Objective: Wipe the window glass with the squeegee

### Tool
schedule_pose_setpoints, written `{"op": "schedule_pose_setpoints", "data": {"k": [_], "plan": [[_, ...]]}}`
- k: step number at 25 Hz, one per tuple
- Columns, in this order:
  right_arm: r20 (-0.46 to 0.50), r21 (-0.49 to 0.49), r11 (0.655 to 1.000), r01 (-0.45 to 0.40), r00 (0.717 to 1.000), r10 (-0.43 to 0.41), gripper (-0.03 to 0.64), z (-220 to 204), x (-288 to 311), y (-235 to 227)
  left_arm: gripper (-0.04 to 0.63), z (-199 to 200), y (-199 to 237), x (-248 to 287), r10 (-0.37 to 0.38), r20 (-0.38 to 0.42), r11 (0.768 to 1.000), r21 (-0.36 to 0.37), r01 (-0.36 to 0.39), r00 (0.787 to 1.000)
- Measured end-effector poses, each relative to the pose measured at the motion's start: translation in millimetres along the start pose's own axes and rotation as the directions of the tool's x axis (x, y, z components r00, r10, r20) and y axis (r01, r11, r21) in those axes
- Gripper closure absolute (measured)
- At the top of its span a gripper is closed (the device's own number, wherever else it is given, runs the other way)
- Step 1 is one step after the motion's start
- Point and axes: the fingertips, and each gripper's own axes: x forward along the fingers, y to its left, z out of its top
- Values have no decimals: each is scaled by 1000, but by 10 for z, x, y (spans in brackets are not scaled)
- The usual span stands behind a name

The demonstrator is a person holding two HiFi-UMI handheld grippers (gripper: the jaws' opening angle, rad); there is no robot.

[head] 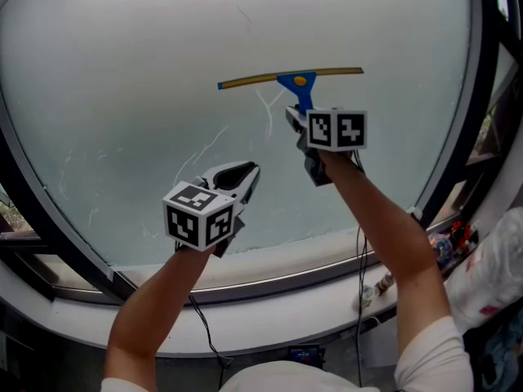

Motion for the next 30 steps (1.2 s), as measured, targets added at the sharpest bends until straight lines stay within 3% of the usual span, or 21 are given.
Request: {"op": "schedule_pose_setpoints", "data": {"k": [30], "plan": [[-74,19,1000,1,997,0,518,-717,-39,-40,543,-580,-95,29,-8,-61,994,-107,1,998]]}}
